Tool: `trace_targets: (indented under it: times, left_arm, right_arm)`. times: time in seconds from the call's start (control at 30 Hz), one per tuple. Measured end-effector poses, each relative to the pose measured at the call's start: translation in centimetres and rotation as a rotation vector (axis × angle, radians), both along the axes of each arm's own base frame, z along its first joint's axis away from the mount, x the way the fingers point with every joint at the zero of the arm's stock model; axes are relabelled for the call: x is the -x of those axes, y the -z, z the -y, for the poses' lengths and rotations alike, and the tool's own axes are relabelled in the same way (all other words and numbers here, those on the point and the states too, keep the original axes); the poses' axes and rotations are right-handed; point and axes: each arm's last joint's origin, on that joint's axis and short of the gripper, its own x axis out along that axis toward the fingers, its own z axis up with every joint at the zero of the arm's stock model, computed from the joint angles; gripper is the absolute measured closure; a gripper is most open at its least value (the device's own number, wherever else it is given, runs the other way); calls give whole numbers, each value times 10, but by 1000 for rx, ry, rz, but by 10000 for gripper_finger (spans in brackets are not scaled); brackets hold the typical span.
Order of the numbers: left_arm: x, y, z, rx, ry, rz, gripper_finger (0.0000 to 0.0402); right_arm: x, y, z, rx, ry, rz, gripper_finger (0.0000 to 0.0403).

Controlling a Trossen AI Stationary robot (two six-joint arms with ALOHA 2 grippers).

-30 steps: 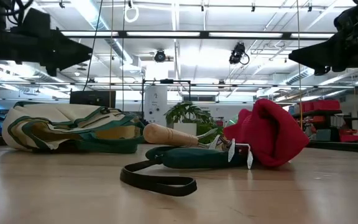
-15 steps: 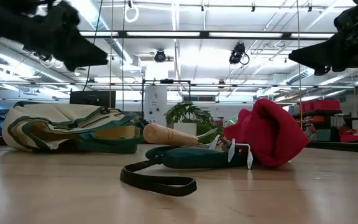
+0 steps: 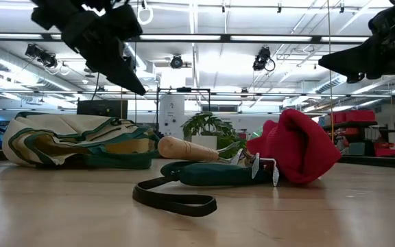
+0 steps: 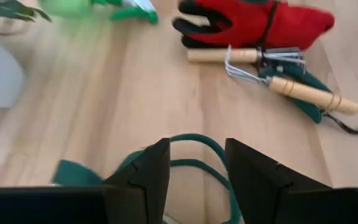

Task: Pick & Place Garden tools in Gardening bag
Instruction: Prepare the white gardening bag

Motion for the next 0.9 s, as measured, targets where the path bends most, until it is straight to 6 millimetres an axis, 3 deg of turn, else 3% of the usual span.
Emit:
trace_targets:
  times: [0.27, 0.4, 0.63, 0.9]
  left_arm:
    - [-23, 5, 26, 16, 21, -272, 241]
    - [-30, 19, 35, -4, 26, -351, 241]
    - [-38, 43, 39, -17, 23, -436, 241]
    - [-40, 48, 39, -2, 2, -442, 241]
  right_arm:
    - [0, 0, 0, 0, 0, 0, 309]
    - [0, 0, 0, 0, 0, 1, 309]
    - [0, 0, 0, 0, 0, 0, 309]
    - [0, 0, 0, 0, 0, -1, 309]
